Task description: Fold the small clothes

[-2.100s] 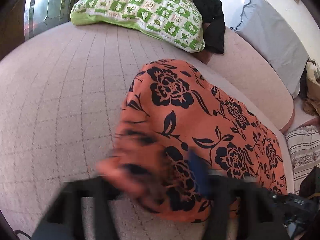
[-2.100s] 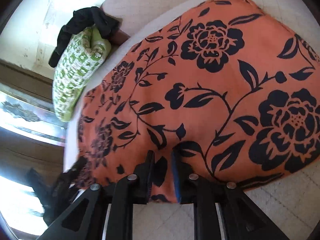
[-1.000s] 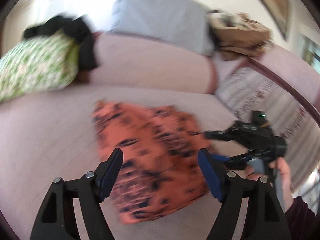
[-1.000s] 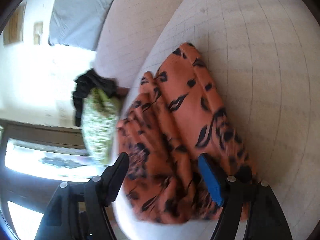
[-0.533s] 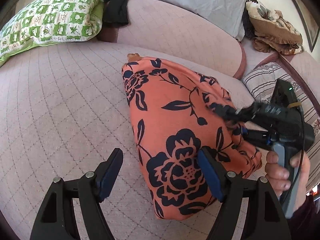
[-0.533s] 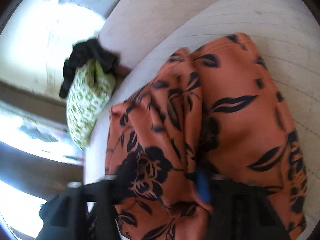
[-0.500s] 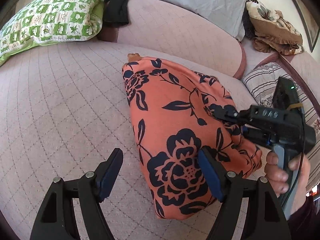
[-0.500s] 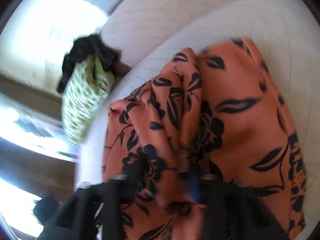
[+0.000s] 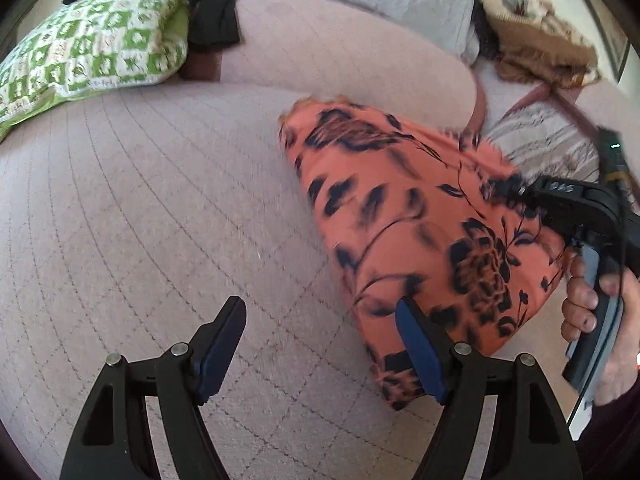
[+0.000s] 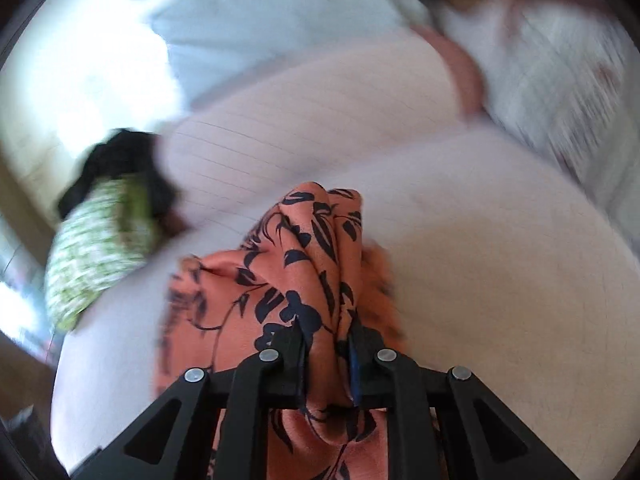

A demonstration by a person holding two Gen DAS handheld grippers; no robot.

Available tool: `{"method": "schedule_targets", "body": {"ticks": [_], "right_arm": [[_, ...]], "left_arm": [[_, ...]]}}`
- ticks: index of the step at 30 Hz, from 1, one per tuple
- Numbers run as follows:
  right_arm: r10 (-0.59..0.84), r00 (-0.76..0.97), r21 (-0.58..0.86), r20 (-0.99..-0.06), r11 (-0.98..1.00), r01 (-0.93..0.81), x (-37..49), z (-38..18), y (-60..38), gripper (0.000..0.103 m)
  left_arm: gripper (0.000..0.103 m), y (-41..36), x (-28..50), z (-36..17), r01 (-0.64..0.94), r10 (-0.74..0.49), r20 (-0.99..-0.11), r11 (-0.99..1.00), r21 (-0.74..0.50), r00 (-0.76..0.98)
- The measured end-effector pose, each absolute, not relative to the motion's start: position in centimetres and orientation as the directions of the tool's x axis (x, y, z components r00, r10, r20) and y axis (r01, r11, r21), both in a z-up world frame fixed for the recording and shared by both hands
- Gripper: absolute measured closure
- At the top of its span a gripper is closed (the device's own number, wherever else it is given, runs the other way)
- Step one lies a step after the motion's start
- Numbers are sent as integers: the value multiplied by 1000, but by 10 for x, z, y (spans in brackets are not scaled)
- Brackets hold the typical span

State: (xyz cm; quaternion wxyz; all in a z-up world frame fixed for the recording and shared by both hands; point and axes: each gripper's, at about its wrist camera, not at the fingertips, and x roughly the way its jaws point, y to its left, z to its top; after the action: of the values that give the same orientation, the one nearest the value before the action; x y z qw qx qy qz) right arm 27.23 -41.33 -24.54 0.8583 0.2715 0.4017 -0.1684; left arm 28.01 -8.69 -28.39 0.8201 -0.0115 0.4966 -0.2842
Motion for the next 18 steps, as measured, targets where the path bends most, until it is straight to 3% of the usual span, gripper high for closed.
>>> {"method": "schedule_targets", "body": {"ticks": [1,3,5,8,10,11,12,13,18], "right_arm": [[-10,549,356,-836,751,556,276,-270,-427,77],[86,520,423,-850,700,575,279,-291,-441,65],[62,557,445,-828,677,587,276,-278,-455,48],[-85,694,485,-715,655,580,259,-241,-472,35],[-95,765,532,-637,664,525,262,-228,-473,36],[-56,769,542,-637,677,498,270,-229,-473,42],[-10,763,547,-646,691,472,278,-232,-472,55],[29,752,547,-659,705,452,292,-237,-469,60],[159,549,472,-820,731,493,358,-306,-454,60]], "left_arm": [[25,-90,280,-287,456,-473,-814,838,-298,337],[25,-93,281,-290,448,-472,-816,841,-303,334],[25,-93,283,-288,443,-477,-816,840,-314,326],[24,-93,289,-287,434,-484,-813,840,-326,324],[23,-95,292,-290,428,-476,-821,843,-324,316],[23,-97,288,-290,430,-474,-821,844,-321,318],[23,-99,289,-290,434,-468,-823,846,-311,322],[22,-102,287,-291,442,-456,-827,849,-291,330],[19,-115,281,-290,491,-408,-828,850,-191,384]]}}
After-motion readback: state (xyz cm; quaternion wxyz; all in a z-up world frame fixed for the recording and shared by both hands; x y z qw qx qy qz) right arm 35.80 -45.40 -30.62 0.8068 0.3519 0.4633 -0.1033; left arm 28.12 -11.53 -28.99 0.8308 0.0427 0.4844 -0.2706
